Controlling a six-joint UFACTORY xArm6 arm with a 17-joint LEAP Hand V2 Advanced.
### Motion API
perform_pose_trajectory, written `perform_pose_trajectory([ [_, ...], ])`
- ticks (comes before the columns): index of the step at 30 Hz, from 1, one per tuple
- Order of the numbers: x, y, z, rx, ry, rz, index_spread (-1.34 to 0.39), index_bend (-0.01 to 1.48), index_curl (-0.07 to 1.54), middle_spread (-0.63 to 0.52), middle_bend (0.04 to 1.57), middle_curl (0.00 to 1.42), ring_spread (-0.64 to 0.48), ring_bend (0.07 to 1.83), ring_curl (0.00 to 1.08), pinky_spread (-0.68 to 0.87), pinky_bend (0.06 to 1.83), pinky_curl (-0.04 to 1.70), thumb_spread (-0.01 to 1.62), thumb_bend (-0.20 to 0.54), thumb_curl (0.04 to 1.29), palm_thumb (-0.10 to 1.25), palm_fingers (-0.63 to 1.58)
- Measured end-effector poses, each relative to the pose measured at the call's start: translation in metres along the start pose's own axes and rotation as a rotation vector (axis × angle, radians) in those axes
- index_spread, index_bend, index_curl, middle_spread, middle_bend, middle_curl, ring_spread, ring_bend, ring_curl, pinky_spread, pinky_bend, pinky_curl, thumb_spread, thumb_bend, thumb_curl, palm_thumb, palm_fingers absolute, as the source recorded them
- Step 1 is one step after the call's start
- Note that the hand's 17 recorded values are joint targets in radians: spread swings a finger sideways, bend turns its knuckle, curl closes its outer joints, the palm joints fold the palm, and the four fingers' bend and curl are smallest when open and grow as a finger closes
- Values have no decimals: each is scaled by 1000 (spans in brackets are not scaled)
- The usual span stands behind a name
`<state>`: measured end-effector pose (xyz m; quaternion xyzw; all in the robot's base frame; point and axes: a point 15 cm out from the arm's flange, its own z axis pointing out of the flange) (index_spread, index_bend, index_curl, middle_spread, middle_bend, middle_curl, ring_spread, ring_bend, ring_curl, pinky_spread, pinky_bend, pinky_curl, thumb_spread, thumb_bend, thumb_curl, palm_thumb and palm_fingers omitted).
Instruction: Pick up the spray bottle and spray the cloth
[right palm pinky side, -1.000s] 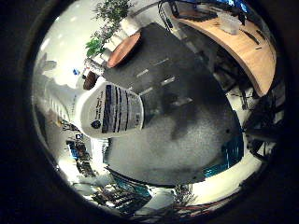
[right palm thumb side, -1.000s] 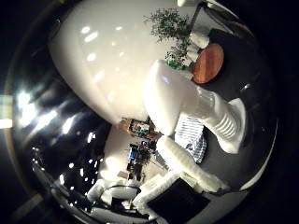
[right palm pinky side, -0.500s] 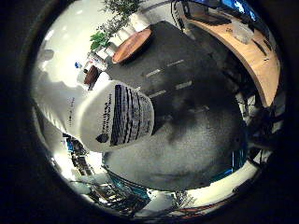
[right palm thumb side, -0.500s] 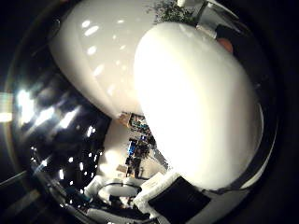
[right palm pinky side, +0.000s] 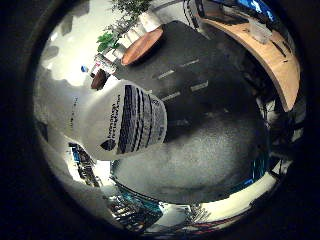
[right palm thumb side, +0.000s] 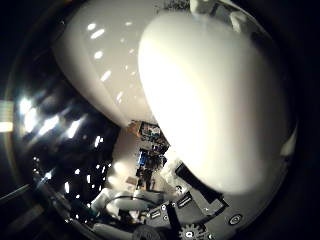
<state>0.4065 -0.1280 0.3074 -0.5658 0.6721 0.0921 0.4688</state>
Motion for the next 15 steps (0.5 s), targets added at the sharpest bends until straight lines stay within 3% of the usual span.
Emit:
perform_pose_trajectory([
  [7, 1, -9, -9, 54, -15, 1, -478, 673, 709, -374, 868, 929, -349, 1180, 751, -418, 983, 773, 1162, -15, 330, 731, 757],
  [15, 0, -8, -14, 66, -34, -1, -496, 896, 949, -417, 1051, 1117, -351, 1372, 889, -409, 1129, 1064, 1188, -15, 329, 761, 572],
])
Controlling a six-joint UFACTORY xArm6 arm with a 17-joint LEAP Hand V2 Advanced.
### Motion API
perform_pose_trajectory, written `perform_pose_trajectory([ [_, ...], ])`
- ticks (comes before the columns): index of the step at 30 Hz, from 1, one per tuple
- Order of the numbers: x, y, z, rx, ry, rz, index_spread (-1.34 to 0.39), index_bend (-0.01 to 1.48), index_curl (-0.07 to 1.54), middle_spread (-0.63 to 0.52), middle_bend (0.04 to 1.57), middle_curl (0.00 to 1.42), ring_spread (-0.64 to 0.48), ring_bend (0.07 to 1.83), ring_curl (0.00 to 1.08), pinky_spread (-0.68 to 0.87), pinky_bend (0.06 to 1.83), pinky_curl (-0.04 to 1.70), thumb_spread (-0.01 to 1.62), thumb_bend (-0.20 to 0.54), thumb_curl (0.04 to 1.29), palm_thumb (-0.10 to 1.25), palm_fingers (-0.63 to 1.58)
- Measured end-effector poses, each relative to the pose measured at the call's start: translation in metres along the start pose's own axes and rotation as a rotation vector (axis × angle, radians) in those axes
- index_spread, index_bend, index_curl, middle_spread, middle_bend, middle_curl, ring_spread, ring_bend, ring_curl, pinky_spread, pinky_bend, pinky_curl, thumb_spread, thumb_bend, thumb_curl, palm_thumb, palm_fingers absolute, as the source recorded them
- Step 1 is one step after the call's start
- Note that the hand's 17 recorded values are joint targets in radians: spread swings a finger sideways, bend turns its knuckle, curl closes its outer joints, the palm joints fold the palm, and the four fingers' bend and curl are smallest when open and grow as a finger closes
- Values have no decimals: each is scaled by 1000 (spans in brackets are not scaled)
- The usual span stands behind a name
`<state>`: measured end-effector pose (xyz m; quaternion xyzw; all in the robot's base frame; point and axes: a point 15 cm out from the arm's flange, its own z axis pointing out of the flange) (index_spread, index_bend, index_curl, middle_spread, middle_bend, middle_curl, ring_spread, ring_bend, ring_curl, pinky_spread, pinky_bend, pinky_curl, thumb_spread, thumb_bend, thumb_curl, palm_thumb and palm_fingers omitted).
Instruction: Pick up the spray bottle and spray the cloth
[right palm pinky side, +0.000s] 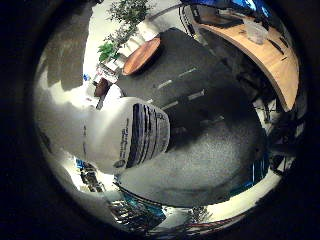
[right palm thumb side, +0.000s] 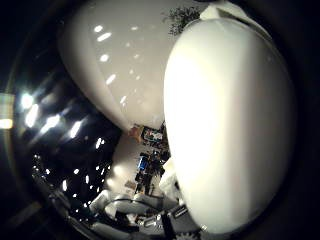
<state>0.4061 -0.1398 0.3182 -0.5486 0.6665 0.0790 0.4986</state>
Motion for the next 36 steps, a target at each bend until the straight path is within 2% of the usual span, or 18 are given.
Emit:
perform_pose_trajectory([
  [8, 0, 1, -6, 6, -8, 2, -477, 1037, 1059, -412, 1167, 1197, -352, 1464, 959, -390, 1174, 1237, 1211, -14, 328, 772, 502],
  [15, 5, 0, -12, 22, -2, 12, -445, 1134, 1079, -403, 1225, 1212, -361, 1481, 993, -374, 1200, 1320, 1240, -10, 315, 781, 542],
  [24, 2, -8, -15, 61, -20, 17, -351, 1212, 1015, -346, 1230, 1165, -337, 1405, 1006, -339, 1196, 1344, 1283, -8, 298, 826, 770],
  [36, -7, -12, -17, 79, -55, 18, -283, 1209, 930, -278, 1224, 1104, -337, 1319, 1026, -310, 1118, 1383, 1328, -6, 282, 874, 873],
])
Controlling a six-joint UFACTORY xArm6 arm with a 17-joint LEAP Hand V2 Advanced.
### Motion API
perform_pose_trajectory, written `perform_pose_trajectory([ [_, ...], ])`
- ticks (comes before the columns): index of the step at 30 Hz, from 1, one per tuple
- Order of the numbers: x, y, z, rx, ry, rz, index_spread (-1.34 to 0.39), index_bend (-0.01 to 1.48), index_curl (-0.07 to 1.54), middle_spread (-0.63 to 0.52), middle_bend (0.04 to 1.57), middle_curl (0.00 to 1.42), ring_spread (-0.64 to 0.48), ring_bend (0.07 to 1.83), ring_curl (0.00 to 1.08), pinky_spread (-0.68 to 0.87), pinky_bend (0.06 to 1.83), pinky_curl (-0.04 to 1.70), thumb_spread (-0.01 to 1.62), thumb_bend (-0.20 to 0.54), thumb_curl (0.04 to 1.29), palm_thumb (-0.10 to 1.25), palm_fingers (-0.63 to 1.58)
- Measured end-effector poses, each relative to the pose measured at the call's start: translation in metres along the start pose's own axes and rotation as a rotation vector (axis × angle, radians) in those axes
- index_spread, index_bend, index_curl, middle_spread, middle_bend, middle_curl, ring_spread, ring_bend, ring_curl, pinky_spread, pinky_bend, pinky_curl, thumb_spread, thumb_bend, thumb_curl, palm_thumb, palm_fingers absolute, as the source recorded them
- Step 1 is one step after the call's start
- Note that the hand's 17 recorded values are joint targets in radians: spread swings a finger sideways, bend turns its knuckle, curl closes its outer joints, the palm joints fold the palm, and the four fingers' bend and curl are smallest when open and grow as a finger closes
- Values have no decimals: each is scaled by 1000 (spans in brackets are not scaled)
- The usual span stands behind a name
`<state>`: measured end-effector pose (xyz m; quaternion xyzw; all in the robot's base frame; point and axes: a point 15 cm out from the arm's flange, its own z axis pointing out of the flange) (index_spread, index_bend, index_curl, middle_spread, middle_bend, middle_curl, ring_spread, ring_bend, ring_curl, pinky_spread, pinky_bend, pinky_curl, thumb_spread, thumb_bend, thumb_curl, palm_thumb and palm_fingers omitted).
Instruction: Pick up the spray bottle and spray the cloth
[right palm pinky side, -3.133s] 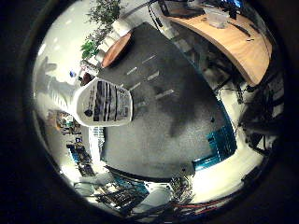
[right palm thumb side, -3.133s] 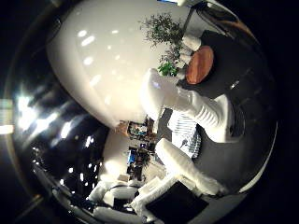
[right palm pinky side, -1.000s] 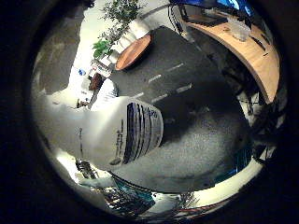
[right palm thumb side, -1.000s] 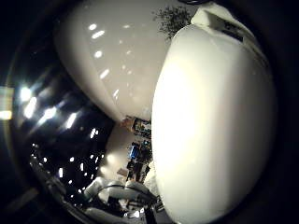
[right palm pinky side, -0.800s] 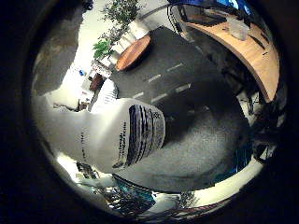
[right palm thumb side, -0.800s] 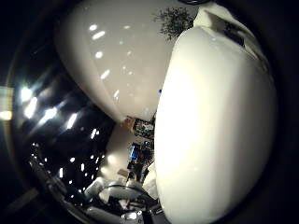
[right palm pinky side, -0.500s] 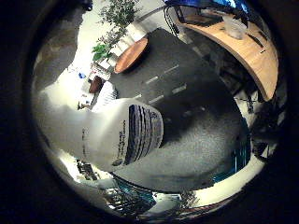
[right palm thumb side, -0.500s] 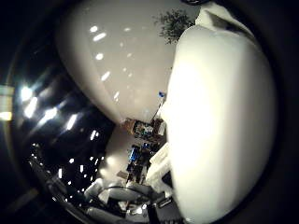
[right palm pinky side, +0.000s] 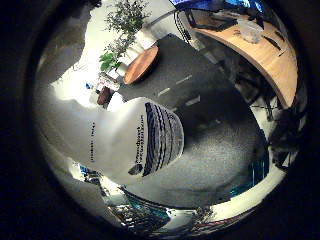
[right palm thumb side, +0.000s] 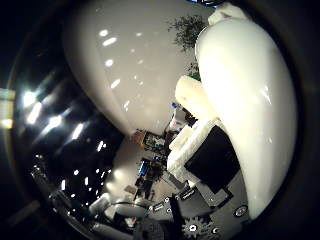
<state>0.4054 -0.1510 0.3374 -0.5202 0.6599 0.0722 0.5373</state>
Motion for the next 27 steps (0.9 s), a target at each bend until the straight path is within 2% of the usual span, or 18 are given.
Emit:
perform_pose_trajectory([
  [20, -43, -5, 25, -28, -84, -20, -258, 1211, 893, -245, 1222, 1073, -354, 1264, 1067, -276, 1058, 1449, 1350, -4, 299, 942, 913],
  [27, -76, -15, 32, -68, -89, -68, -250, 1192, 877, -239, 1211, 1060, -356, 1243, 1069, -267, 1063, 1456, 1333, -5, 340, 986, 965],
])
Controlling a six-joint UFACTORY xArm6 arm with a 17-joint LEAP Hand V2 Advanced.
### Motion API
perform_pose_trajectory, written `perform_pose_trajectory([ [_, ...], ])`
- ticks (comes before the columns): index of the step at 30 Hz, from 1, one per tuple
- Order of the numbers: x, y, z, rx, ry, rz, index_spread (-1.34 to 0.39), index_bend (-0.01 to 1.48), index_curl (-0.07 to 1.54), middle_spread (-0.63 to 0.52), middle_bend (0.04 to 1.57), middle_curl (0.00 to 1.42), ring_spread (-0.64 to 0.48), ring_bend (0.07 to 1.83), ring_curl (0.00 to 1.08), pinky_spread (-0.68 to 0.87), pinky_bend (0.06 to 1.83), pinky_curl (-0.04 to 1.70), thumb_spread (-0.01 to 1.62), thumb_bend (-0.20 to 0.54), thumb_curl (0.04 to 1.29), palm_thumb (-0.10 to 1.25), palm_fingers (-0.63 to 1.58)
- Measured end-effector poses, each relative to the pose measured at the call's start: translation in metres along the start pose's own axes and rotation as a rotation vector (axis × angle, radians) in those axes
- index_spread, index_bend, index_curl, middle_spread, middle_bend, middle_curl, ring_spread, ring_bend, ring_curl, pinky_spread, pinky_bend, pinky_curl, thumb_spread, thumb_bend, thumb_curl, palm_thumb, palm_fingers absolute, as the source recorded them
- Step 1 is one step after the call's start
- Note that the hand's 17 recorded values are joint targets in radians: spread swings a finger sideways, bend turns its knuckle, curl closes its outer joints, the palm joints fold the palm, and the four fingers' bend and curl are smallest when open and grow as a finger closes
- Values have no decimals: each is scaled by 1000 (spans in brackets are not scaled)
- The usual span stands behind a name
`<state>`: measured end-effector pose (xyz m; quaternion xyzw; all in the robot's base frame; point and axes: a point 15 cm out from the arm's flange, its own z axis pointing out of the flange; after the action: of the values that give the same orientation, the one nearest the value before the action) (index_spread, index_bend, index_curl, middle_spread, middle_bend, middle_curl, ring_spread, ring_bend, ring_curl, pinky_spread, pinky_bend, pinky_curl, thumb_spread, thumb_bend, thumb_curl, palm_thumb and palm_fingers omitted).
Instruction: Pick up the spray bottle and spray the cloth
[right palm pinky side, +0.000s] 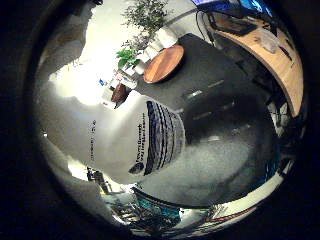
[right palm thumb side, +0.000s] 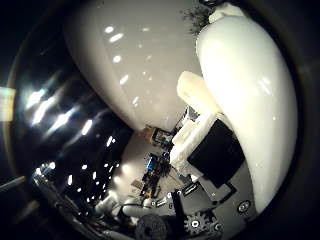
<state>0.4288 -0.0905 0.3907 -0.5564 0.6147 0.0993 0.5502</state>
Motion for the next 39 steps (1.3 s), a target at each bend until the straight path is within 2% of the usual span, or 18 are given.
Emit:
perform_pose_trajectory([
  [20, -87, -6, 21, -243, 197, -112, -239, 1159, 848, -231, 1167, 1042, -339, 1186, 1069, -250, 1011, 1495, 1280, -10, 449, 1032, 1056],
  [39, -158, -9, 48, -353, 358, -224, -237, 1158, 843, -231, 1168, 1044, -335, 1182, 1077, -242, 1016, 1488, 1257, -9, 488, 1026, 1066],
])
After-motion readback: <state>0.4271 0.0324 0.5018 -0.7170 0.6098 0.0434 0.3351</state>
